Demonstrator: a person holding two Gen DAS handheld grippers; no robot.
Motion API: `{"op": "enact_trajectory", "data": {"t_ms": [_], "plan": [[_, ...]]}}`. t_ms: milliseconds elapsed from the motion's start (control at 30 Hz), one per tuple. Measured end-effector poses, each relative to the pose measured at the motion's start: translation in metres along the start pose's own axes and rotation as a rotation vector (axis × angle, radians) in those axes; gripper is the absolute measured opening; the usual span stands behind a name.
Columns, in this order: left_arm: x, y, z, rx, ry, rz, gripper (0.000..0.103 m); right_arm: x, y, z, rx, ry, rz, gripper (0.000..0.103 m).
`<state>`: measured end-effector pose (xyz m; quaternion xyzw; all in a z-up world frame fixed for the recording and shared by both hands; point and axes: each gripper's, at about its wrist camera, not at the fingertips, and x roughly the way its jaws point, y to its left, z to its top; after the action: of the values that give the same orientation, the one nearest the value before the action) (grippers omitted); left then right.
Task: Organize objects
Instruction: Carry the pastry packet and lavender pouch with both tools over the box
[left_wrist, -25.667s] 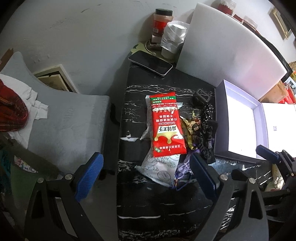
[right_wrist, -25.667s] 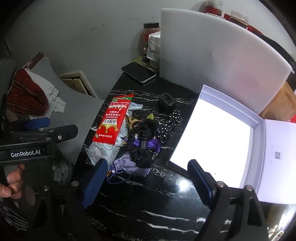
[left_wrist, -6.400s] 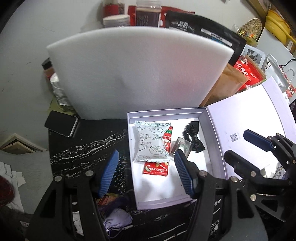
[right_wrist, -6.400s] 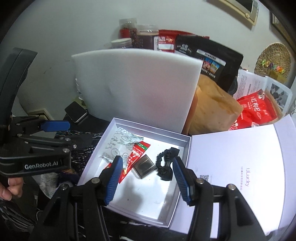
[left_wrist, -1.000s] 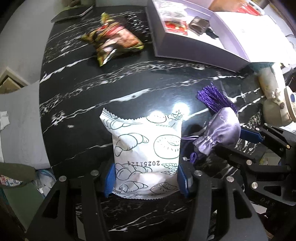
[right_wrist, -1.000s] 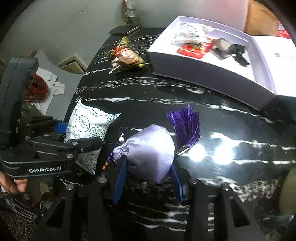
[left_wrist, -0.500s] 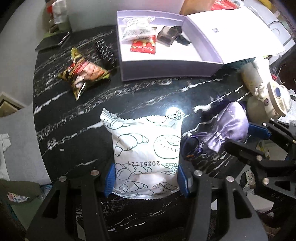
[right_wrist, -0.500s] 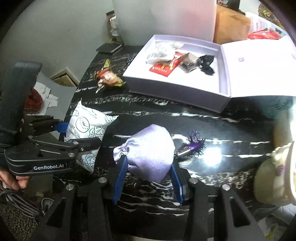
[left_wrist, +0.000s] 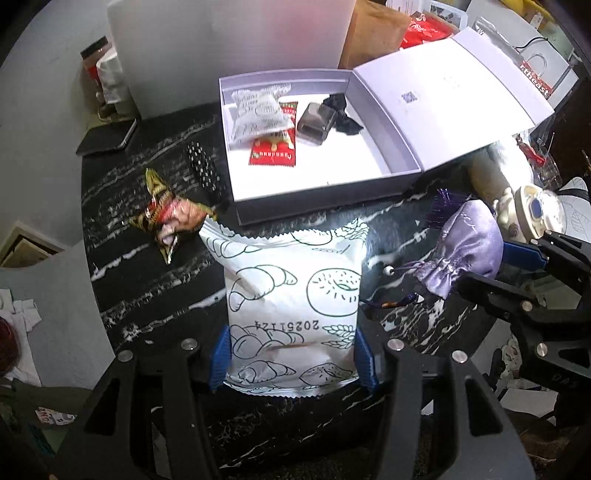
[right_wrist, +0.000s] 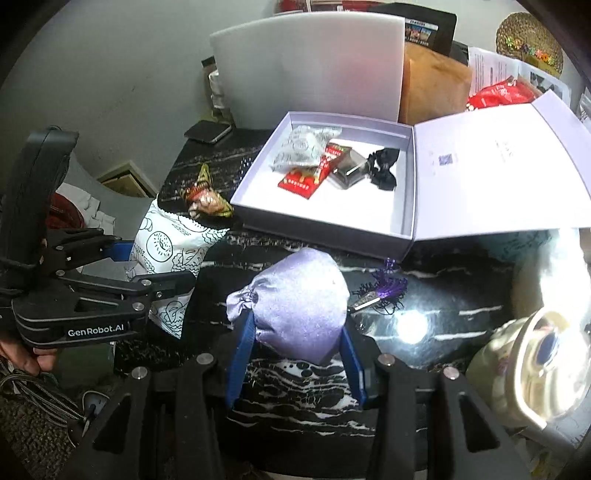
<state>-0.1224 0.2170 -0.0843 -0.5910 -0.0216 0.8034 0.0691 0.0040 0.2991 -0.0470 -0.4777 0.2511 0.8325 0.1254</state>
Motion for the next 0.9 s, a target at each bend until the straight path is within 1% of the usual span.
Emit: {"op": "enact_trajectory", "data": {"t_ms": [267, 433, 667, 767, 900], "plan": [[-0.009, -0.003, 0.035, 0.003, -0.035, 0.011, 0.053, -0.003, -0.016, 0.028, -0.011, -0.027, 0.003, 0.045], [-0.006, -0.005, 0.058, 0.01, -0.045, 0.019, 0.053, 0.001, -0.028, 0.049, -0.021, -0.041, 0.008, 0.045], [0.011, -0.007, 0.098, 0.02, -0.039, 0.032, 0.053, 0.017, -0.044, 0.074, -0.037, -0.035, 0.019, 0.045], [0.022, -0.005, 0.112, 0.014, -0.037, 0.035, 0.053, 0.025, -0.05, 0.084, -0.051, -0.032, 0.002, 0.045], [0.036, -0.003, 0.131, 0.011, -0.028, 0.033, 0.053, 0.038, -0.061, 0.097, -0.048, -0.02, 0.003, 0.045]]}}
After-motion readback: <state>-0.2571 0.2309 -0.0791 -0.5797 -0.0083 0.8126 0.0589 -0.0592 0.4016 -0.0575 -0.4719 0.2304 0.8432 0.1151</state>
